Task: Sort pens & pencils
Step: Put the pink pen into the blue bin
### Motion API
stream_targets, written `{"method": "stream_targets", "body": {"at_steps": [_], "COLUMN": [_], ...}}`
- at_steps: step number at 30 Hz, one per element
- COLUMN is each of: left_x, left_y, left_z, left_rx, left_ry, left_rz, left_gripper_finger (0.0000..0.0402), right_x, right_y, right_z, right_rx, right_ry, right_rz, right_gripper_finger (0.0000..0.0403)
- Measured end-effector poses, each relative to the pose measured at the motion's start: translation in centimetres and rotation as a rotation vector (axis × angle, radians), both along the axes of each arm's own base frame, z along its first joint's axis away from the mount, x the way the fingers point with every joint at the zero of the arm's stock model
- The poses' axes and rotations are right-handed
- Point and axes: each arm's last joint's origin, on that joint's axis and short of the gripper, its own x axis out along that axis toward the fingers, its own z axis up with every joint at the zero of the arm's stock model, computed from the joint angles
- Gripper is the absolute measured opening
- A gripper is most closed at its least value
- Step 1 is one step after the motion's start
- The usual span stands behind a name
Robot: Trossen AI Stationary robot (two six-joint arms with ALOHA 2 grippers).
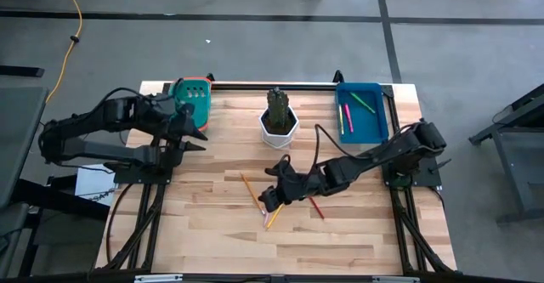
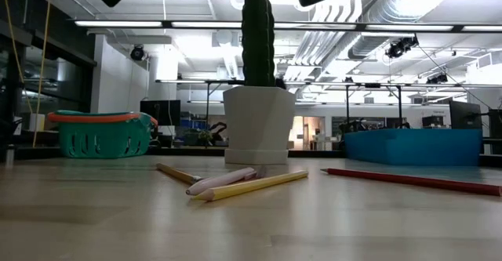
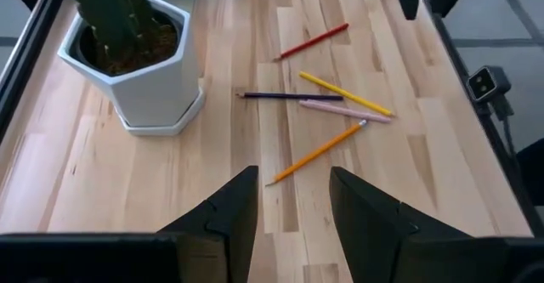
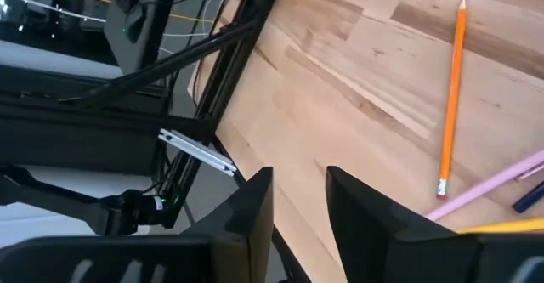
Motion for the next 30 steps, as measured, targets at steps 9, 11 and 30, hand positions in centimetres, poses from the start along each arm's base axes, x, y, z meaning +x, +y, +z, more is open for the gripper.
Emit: {"method": "stream_targets", "body": {"at_steps": [9, 11, 30], "left_x": [0.2, 0.3, 3.2], "left_y": [-1.1, -1.3, -3.1], "left_z": [0.0, 0.0, -1.4], "left_rx": [-0.021, -0.013, 0.057], "left_ry": [0.009, 0.012, 0.133], "left_rz": [-0.016, -0.01, -0.055], "left_gripper_finger": [0.0133, 0.0133, 0.0133], "right_x": [-0.5, -0.8, -0.1], "right_y": [-0.3, -0.4, 0.4], "right_z": [-1.8, -2.1, -5.0], "right_rx": [0.005, 0.003, 0.089], "right_ry": [0.16, 0.203, 0.465], "right_rz": [-0.056, -0.07, -0.044], "right_gripper_finger": [0.0078, 0.0078, 0.0078]}}
